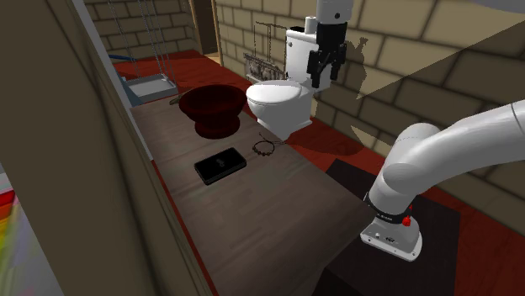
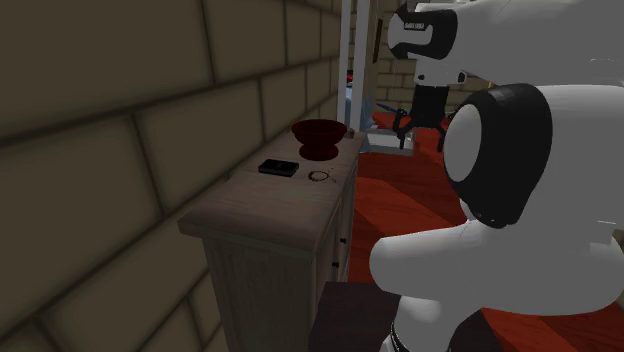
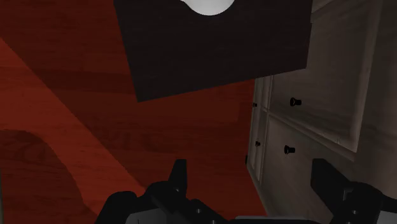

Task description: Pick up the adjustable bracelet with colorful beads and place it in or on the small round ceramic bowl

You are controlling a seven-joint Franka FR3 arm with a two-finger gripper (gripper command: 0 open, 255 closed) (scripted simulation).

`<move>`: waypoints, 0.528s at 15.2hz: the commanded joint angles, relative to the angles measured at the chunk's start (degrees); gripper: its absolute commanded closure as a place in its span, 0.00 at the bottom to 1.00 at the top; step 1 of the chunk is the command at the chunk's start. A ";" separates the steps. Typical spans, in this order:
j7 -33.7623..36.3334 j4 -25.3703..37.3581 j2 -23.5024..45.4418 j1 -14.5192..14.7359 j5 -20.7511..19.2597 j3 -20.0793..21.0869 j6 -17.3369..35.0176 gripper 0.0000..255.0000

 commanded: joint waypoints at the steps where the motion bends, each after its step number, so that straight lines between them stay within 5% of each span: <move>1: 0.00 0.00 0.00 0.00 0.00 0.00 0.00 0.00; 8: 10.43 0.48 4.46 2.70 6.07 8.58 2.22 0.00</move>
